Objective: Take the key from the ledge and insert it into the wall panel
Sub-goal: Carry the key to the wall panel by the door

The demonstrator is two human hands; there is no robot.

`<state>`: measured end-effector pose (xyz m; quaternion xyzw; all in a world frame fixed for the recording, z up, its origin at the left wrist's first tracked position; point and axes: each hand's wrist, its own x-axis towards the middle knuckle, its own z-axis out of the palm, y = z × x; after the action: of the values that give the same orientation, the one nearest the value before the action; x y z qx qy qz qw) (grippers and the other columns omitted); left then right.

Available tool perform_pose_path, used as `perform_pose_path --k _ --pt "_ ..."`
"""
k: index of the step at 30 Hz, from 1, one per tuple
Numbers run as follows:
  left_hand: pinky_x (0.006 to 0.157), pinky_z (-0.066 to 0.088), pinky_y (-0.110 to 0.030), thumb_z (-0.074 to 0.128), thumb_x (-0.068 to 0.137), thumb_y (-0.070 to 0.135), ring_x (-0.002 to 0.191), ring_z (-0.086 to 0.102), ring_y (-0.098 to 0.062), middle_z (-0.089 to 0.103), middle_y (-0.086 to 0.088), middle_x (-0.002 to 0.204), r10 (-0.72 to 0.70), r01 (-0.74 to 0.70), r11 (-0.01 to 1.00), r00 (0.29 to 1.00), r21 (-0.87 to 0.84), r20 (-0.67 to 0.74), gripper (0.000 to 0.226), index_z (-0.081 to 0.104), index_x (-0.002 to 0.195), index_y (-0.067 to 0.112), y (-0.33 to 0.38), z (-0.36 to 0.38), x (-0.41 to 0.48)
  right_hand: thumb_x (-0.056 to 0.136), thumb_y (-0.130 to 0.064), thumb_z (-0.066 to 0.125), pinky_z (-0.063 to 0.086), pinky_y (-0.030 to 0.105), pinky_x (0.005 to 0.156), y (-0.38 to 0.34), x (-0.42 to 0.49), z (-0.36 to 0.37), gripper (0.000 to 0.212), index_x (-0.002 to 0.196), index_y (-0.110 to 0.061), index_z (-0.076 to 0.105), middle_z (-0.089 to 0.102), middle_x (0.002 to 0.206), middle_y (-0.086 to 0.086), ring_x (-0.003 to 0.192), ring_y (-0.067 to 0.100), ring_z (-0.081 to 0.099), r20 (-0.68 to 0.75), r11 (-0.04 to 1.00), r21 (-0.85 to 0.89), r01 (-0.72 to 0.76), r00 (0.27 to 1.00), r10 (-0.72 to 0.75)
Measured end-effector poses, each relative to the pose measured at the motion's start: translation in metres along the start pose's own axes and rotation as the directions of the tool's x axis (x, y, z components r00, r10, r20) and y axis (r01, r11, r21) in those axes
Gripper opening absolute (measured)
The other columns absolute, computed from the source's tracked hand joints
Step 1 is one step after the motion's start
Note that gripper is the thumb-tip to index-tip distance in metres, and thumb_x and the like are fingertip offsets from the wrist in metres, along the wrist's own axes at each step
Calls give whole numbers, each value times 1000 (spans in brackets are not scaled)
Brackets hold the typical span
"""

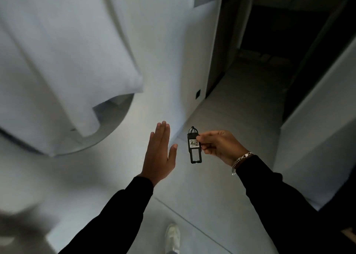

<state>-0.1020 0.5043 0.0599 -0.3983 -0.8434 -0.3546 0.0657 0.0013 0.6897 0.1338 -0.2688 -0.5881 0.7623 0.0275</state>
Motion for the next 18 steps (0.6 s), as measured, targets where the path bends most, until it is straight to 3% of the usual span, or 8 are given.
perform_pose_path --k 8,18 --pt "127 7 -43 31 98 36 156 4 -19 17 -8 166 126 -122 988 991 -94 35 66 20 155 6 2 88 144 79 -7 73 51 17 50 -51 93 -89 31 104 12 67 63 74 11 57 12 56 -102 999 27 27 994 -24" --pt "126 7 -43 31 97 36 156 3 -18 15 -10 167 261 -247 962 957 -119 128 66 18 156 7 14 187 335 81 -2 70 51 16 50 -139 214 -203 30 107 10 65 64 75 10 58 12 56 -237 997 47 67 970 -54"
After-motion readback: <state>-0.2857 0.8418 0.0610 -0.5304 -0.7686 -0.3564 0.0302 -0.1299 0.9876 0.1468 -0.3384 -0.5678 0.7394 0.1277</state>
